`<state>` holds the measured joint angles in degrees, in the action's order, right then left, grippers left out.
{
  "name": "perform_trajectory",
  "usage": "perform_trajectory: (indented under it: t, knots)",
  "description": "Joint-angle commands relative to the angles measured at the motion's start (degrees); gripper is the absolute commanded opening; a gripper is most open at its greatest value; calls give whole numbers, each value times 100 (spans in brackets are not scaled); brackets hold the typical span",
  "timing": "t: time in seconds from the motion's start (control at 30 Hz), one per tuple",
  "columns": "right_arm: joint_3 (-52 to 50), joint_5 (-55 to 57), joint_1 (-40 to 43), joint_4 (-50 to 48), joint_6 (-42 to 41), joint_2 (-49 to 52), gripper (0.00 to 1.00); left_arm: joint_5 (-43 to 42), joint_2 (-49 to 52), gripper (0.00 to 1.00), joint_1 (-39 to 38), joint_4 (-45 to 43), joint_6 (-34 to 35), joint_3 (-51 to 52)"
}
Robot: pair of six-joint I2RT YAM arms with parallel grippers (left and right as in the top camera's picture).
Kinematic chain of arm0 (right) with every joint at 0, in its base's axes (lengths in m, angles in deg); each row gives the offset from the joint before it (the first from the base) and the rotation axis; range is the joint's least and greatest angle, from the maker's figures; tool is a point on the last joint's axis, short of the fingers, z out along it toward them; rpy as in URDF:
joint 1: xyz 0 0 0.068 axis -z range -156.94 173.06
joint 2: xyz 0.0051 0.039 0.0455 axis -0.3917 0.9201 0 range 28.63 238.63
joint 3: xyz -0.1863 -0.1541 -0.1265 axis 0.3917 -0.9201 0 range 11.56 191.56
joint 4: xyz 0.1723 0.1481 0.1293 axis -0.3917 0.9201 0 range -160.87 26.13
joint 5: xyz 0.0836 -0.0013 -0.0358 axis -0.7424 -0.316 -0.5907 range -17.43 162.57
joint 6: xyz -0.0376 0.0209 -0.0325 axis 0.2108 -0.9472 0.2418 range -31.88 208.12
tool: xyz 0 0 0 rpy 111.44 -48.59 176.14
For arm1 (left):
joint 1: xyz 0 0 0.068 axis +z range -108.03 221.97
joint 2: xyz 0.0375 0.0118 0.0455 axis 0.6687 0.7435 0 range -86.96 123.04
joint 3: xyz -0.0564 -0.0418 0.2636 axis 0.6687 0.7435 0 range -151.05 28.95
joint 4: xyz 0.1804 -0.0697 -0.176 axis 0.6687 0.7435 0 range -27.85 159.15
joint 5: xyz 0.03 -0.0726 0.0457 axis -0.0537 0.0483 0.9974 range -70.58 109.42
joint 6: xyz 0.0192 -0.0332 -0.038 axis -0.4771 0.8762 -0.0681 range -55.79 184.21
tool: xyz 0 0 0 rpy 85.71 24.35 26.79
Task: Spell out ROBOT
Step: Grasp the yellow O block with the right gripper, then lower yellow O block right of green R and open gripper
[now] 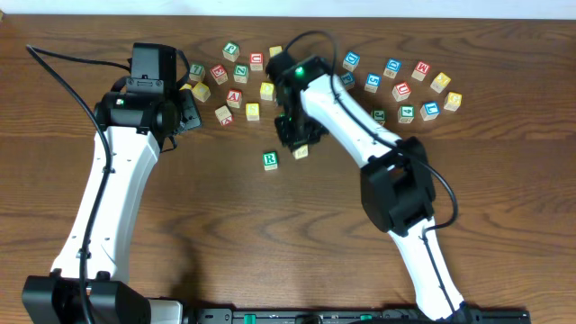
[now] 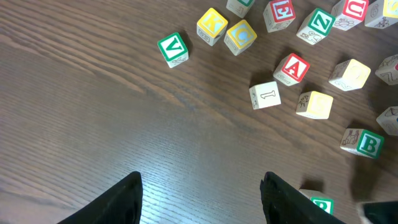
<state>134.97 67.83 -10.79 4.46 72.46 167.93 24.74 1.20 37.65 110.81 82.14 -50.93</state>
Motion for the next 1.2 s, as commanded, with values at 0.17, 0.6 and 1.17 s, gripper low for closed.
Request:
perform_trajectory:
  t: [0.17,0.6,1.17]
  knots:
    - [-439,778,-210,-516,-280,33,6,98,-39,60,24,20,-72,-98]
    - [-439,365,-221,-164,-861,33,25,101,-39,60,24,15,-72,-98]
    - [-20,262,-214,-160,-748,-186,49,144,-39,60,31,11,-74,-98]
